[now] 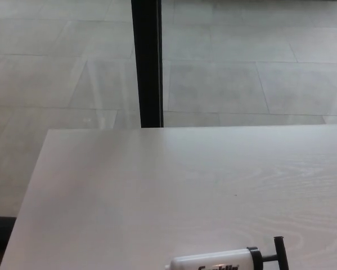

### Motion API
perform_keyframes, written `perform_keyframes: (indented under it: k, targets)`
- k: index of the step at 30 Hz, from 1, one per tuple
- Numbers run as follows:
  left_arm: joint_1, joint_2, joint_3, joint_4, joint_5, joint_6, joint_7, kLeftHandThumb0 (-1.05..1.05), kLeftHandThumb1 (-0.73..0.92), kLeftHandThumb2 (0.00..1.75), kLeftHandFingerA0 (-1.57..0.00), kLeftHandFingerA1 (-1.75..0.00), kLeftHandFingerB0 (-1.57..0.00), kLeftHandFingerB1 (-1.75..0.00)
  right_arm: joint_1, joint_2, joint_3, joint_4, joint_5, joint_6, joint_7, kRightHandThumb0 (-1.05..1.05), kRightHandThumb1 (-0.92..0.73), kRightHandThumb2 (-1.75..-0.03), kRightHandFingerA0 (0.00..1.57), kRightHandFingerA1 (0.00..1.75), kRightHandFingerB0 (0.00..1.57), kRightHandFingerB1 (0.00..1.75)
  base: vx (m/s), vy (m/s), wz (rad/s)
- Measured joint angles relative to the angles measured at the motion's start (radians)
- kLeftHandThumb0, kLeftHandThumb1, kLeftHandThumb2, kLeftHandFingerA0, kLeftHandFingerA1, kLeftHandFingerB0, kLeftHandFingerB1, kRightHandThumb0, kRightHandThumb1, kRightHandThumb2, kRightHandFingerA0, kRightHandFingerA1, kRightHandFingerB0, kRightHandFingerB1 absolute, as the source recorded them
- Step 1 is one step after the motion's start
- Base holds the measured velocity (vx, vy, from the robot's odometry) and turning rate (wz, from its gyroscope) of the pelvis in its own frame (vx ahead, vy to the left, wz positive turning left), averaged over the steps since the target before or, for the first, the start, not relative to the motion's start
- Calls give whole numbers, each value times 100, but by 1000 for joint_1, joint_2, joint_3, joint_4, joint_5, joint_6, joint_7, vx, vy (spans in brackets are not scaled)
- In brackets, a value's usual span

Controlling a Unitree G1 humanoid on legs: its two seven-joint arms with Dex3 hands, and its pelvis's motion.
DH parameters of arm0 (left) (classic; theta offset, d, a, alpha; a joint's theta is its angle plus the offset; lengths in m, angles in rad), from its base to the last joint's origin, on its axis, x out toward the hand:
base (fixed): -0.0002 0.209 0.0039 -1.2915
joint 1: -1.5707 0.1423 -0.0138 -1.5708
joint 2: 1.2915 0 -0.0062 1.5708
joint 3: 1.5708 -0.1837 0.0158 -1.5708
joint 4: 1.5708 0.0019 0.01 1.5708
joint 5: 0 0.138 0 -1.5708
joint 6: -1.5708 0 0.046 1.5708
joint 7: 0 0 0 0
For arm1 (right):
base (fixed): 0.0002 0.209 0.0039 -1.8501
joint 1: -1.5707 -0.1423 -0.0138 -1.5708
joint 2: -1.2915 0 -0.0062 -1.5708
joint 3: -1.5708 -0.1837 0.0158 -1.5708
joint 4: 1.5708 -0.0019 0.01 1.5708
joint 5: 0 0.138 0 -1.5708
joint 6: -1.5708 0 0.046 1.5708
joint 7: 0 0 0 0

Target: The robot uses its left hand to lift the air pump kept on the middle of the desk and use the right hand to pull out the handle

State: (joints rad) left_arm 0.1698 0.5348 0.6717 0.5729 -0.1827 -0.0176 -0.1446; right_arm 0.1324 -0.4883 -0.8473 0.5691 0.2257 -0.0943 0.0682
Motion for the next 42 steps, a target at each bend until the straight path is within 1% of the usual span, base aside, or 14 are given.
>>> perform_keyframes:
  k: [3, 8, 10, 11, 16, 17, 23, 25, 26, 30, 31, 39, 40, 42]
  targets:
    - [-53, -24, -46, -109, 22, 3, 13, -51, 60, 58, -61, -55, -57, -47, -35, 15, 33, -75, -1, 0, 0, -73, -77, -63, 51, 60, 36, 34, 0, 0, 0]
    - [-106, -105, -157, -282, 72, 8, 30, -59, 43, 83, -61, -69, -51, -61, -74, 68, 109, -190, -4, 2, -1, -69, -82, -65, 48, 62, 29, 35, 0, 0, 0]
    - [-117, -149, -220, -353, 101, 10, 37, -59, 45, 83, -57, -69, -46, -59, -82, 102, 148, -238, -7, 3, -3, -69, -67, -102, 45, 67, 25, 49, 0, 0, 0]
    - [-120, -169, -250, -383, 113, 11, 39, -57, 45, 83, -54, -66, -42, -58, -86, 118, 166, -259, -9, 3, -3, -68, -83, -65, 48, 65, 33, 36, 0, 0, 0]
    - [-117, -282, -412, -503, 179, 15, 55, -57, 46, 86, -54, -70, -41, -59, -91, 201, 258, -352, -20, 3, -5, -64, -66, -101, 49, 72, 29, 51, 0, 0, 0]
    - [-112, -312, -458, -529, 197, 15, 60, -55, 60, 58, -57, -66, -44, -50, -91, 223, 282, -373, -23, 3, -6, -61, -82, -65, 51, 71, 38, 38, 0, 0, 0]
    - [-79, -422, -654, -608, 279, 17, 83, -51, 62, 57, -52, -68, -45, -51, -91, 313, 380, -440, -34, 3, -8, -71, -81, -64, 61, 76, 48, 39, 0, 0, 0]
    - [-67, -457, -731, -631, 313, 19, 91, -48, 60, 57, -53, -69, -47, -54, -90, 347, 417, -462, -41, 3, -8, -68, -64, -102, 63, 79, 44, 57, 0, 0, 0]
    - [-62, -467, -760, -639, 326, 20, 95, -49, 59, 57, -54, -74, -49, -54, -89, 361, 431, -469, -44, 3, -9, -68, -82, -64, 65, 80, 51, 43, 0, 0, 0]
    - [-45, -501, -860, -657, 378, 28, 110, -53, 45, 85, -50, -77, -44, -62, -84, 408, 480, -495, -55, 3, -11, -66, -82, -64, 66, 83, 53, 45, 0, 0, 0]
    - [-41, -510, -892, -662, 397, 33, 115, -53, 61, 58, -45, -77, -44, -54, -82, 421, 494, -502, -60, 3, -11, -66, -82, -65, 67, 84, 56, 44, 0, 0, 0]
    - [-29, -536, -1053, -681, 516, 66, 135, -43, 29, 95, -5, -57, 0, -51, -76, 479, 564, -538, -82, 3, -18, -67, -81, -64, 71, 94, 66, 52, 0, 0, 0]
    - [-30, -536, -1061, -681, 525, 70, 136, -86, 65, 60, 0, -42, -8, -43, -76, 483, 567, -539, -83, 3, -18, -67, -83, -65, 71, 96, 66, 55, 0, 0, 0]
    - [-32, -536, -1090, -681, 560, 83, 140, -95, 51, 82, 0, -26, -3, -36, -75, 490, 579, -542, -88, 3, -20, -70, -81, -63, 72, 103, 69, 59, 0, 0, 0]
